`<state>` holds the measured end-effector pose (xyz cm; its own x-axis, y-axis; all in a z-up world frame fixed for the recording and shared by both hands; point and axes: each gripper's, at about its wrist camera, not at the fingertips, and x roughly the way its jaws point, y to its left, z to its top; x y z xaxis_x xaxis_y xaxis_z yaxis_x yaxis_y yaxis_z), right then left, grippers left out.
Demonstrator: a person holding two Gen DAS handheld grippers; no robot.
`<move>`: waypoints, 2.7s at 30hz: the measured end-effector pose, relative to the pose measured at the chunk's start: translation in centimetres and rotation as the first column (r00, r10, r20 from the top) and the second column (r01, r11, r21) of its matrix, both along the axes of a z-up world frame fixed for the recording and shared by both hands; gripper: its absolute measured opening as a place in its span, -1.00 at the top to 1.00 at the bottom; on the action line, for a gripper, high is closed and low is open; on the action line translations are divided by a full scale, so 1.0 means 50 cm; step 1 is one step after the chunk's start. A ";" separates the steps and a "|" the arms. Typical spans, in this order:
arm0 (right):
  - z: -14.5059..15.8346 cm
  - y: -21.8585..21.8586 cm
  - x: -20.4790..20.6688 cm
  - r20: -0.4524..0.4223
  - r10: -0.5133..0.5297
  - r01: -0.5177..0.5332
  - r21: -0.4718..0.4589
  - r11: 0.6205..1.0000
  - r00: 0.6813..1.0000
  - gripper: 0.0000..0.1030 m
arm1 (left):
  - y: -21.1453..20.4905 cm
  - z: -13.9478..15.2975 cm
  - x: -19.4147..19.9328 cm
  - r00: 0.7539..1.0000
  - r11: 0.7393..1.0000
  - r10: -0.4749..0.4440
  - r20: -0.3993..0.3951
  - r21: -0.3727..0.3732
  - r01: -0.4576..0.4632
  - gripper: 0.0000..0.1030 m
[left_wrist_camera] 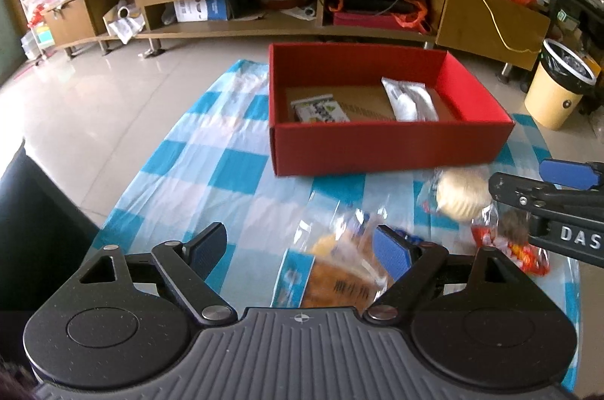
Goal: Organize snacks
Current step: 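Move both grippers back over the snacks on the cloth, then grasp the milk cake loaf with the left gripper while the right grasps the red spicy-strip packet, then carry the loaf and red packet into the red box and release both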
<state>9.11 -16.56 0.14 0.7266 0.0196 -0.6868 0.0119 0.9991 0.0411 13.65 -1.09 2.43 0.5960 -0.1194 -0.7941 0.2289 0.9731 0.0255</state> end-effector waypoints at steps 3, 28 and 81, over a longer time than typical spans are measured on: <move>-0.004 0.011 -0.027 -0.004 0.014 -0.014 -0.004 1.000 1.000 -0.22 | 0.015 -0.008 -0.014 1.000 1.000 -0.009 -0.020 -0.004 0.009 -0.73; -0.108 -0.030 -0.204 -0.210 -0.128 0.135 0.023 0.991 0.969 -0.28 | 0.003 -0.106 -0.052 0.980 0.995 -0.072 -0.187 0.061 0.084 -0.42; -0.043 -0.027 -0.101 -0.074 -0.030 0.045 0.205 0.978 0.997 0.07 | 0.019 -0.024 -0.024 0.984 0.988 -0.079 -0.161 -0.143 0.056 -0.26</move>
